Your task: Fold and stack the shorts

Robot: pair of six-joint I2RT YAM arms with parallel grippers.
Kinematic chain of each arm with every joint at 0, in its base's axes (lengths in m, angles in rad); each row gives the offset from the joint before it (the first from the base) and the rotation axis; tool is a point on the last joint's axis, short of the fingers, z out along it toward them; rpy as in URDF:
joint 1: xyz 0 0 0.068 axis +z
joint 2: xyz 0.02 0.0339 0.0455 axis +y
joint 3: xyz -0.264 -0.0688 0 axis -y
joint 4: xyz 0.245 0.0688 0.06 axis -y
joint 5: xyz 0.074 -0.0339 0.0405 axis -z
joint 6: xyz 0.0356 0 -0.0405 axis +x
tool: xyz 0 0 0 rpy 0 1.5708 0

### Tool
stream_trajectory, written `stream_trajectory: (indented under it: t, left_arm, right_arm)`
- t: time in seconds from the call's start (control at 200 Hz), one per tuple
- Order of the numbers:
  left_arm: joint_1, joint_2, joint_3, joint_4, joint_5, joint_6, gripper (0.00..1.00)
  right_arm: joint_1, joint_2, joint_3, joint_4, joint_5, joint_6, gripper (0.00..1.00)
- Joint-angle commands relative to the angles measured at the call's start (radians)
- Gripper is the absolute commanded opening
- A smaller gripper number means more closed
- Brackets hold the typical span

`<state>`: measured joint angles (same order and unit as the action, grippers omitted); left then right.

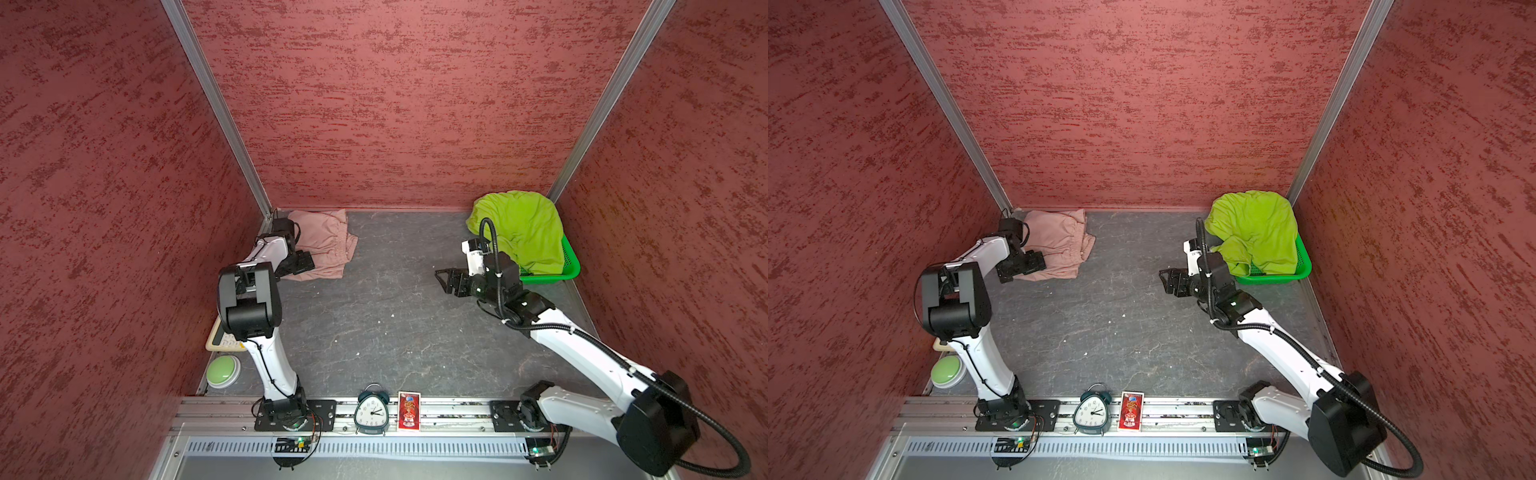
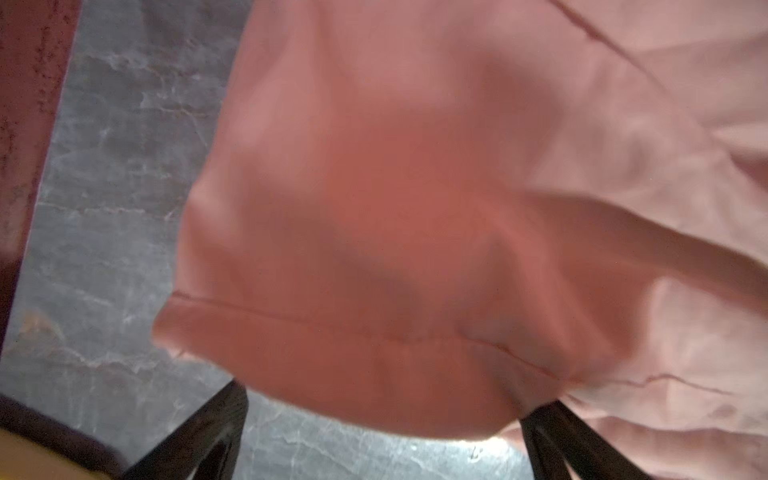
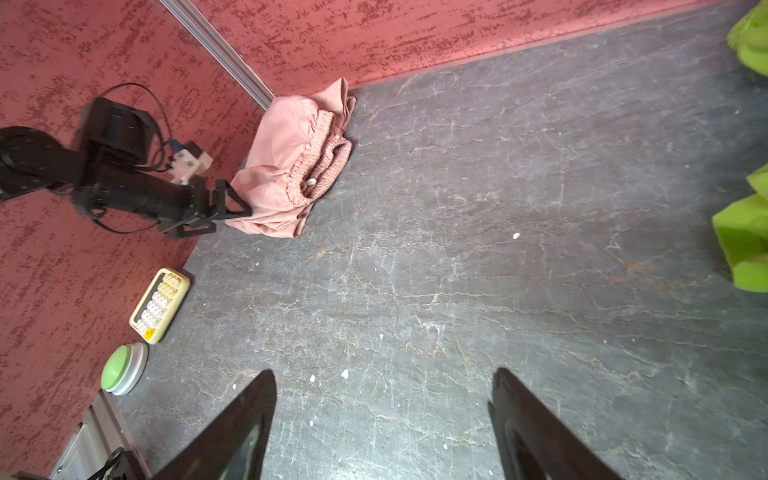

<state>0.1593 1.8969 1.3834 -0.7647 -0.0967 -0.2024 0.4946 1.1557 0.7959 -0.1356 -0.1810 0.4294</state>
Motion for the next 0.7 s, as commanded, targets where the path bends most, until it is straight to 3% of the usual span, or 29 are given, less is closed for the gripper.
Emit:
stream_trajectory:
  t: [0.0, 0.115, 0.225, 0.331, 0.451, 0.696]
  left_arm:
    - [-0.025, -0.16, -0.009, -0.042, 0.063, -0.03, 0.99]
    - [-0.073, -0.192, 0.069, -0.086, 0.16, -0.003, 0.99]
    - [-0.187, -0.109, 0.186, -0.084, 0.118, 0.069, 0.99]
    - [-0.245, 0.038, 0.312, -0.103, 0.113, 0.12, 1.0]
    - [-0.305, 0.169, 0.379, -0.079, -0.016, 0.221, 0.99]
    - [-0.284, 0.31, 0.444, -0.105, -0.072, 0.245, 0.99]
  right_arm:
    - [-0.002, 0.009, 0.04, 0.006, -0.014, -0.002, 0.83]
    - [-0.002, 0.024, 0.046, 0.051, -0.057, 0.017, 0.83]
    - [-0.002, 0.049, 0.062, 0.074, -0.07, 0.02, 0.84]
    - [-0.002, 0.055, 0.089, 0.031, -0.009, 0.023, 0.84]
    - [-0.006, 0.043, 0.116, -0.021, 0.053, 0.009, 0.86]
    - [-0.017, 0.026, 0.126, -0.055, 0.072, -0.013, 0.87]
